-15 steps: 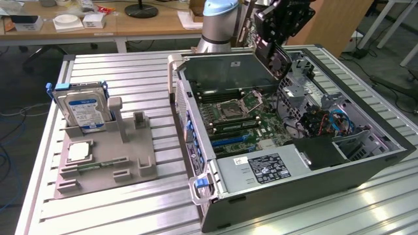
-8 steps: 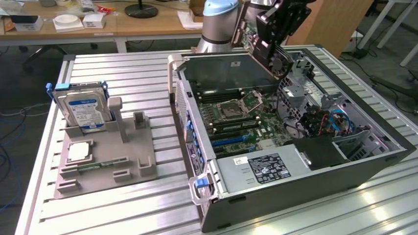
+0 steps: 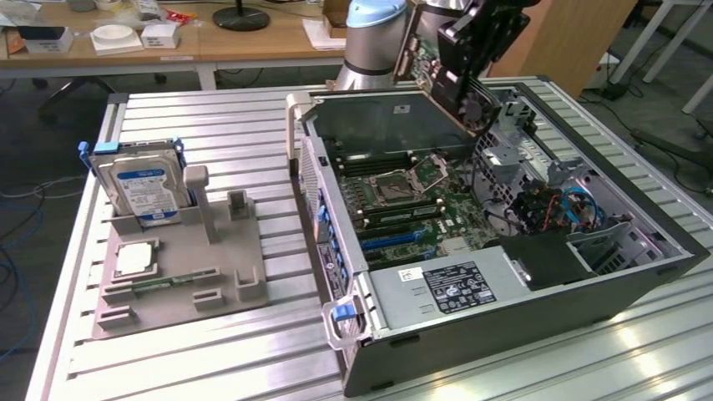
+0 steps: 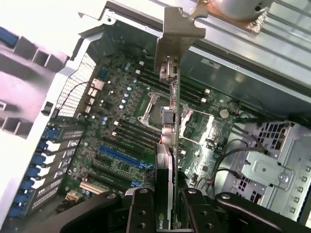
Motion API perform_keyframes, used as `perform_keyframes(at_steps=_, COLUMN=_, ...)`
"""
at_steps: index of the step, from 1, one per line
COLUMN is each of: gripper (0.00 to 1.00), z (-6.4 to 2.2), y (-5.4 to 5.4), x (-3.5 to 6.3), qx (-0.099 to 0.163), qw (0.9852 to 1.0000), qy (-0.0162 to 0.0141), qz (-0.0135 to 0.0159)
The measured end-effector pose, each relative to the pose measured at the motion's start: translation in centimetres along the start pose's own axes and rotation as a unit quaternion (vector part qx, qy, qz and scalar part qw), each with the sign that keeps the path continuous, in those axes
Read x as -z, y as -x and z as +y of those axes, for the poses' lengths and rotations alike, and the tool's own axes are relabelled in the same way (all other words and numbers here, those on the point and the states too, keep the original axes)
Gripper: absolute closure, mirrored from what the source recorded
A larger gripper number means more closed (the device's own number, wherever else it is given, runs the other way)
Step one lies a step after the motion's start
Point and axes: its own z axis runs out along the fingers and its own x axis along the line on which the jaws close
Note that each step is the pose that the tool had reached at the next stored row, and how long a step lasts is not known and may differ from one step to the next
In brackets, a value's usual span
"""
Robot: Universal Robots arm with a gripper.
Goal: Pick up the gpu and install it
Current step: 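Pick up the gpu and move the gpu toward the slot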
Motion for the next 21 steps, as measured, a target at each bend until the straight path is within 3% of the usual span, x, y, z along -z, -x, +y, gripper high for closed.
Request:
perform_keyframes(at_steps=5, gripper=0.73, z=-0.05, y=0.01, x=-0.33, qx=-0.045, qw=0.9990, qy=-0.0008, qz=-0.0054)
perform_keyframes(at_steps=11, gripper=0.73, z=-0.11, y=0.05, x=-0.72, qx=-0.098, qw=0.9951, qy=-0.0018, qz=-0.0117)
perform_keyframes(at_steps=15, gripper=0.73, z=-0.25, y=0.40, x=-0.79, qx=-0.108, qw=0.9941, qy=-0.0020, qz=-0.0129)
perform_keyframes(at_steps=21, gripper=0.73, z=-0.25, y=0.41, x=-0.79, qx=-0.108, qw=0.9941, qy=-0.0020, qz=-0.0129)
